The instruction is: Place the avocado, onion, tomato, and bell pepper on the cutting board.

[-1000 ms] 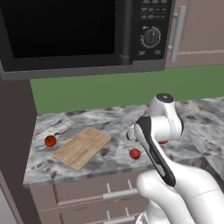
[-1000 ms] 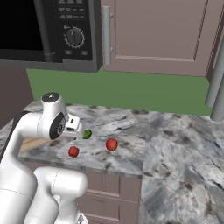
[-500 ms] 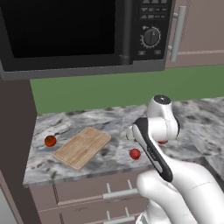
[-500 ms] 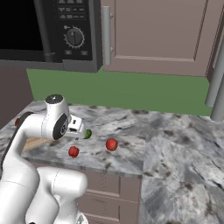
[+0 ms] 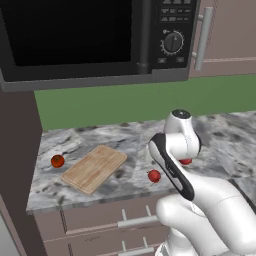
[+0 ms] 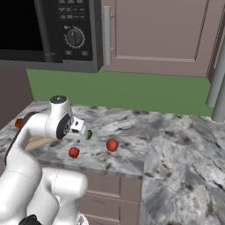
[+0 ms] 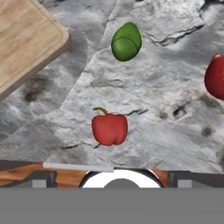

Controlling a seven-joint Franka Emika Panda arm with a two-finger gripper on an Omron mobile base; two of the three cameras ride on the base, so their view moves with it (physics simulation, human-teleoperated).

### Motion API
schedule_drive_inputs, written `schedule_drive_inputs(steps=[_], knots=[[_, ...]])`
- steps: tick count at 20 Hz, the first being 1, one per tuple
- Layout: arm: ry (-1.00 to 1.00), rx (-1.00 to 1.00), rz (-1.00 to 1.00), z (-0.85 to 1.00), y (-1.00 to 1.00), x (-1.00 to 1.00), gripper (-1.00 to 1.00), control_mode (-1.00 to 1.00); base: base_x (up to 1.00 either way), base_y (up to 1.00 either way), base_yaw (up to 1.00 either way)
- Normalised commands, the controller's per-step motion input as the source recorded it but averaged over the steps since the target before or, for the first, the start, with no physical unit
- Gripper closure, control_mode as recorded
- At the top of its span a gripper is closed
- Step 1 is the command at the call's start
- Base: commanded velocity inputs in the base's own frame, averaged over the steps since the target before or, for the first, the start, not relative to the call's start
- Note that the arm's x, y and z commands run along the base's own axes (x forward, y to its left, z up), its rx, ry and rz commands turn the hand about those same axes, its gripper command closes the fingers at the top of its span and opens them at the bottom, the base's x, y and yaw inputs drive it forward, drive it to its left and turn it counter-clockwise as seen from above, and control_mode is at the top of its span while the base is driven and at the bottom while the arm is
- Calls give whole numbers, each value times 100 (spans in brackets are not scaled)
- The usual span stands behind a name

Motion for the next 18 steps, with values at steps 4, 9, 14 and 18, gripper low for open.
schedule_drive_inputs(steps=[4,9,14,18], knots=[[3,0,0,-25,1,2,-100,-100,0,0,0],[0,0,0,-17,6,8,-100,-100,0,0,0],[0,0,0,-13,9,14,-100,-100,0,0,0],[0,0,0,-14,4,12,-100,-100,0,0,0]])
